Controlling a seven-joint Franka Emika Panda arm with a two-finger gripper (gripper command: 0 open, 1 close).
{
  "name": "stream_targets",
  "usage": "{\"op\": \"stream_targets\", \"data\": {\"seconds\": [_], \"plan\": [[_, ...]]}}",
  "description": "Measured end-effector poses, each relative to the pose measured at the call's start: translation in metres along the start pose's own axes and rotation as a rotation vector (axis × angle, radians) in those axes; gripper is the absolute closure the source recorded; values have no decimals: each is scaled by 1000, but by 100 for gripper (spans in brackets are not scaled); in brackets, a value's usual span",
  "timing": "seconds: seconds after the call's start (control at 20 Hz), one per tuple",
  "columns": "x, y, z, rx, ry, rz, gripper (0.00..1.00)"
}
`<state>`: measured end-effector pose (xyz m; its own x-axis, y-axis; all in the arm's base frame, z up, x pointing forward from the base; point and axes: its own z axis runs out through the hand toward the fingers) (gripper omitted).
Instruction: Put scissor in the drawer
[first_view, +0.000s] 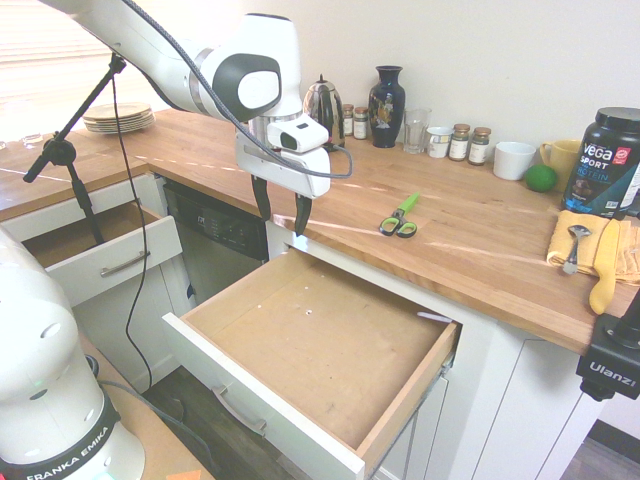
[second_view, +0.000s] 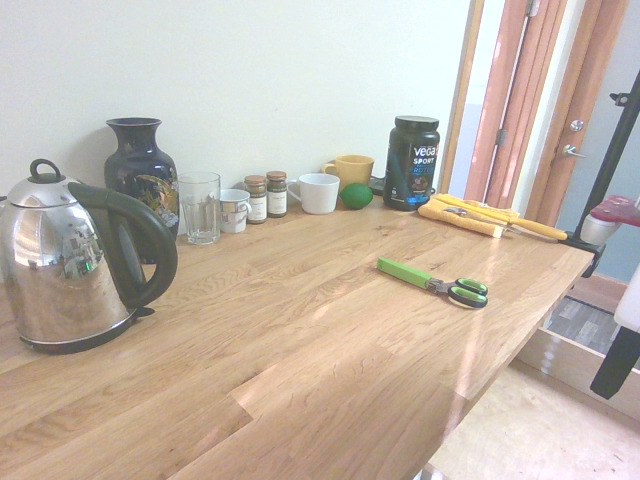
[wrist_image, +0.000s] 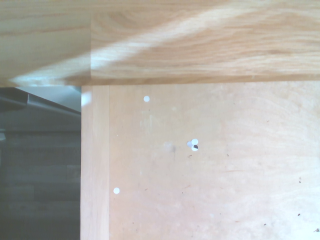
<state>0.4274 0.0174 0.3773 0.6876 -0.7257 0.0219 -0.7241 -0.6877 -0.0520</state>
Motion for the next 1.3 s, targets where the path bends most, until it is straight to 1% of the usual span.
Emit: {"op": "stream_targets", "data": {"seconds": [0.15, 0.35, 0.55, 0.75, 1.1, 1.3], "plan": [[5, 3, 1, -15, 6, -3, 0], [45, 0, -8, -22, 43, -8, 0], [87, -14, -4, -27, 54, -23, 0], [124, -30, -3, -20, 67, -15, 0], [170, -50, -6, -8, 90, 7, 0], [192, -62, -4, -18, 87, -22, 0]]}}
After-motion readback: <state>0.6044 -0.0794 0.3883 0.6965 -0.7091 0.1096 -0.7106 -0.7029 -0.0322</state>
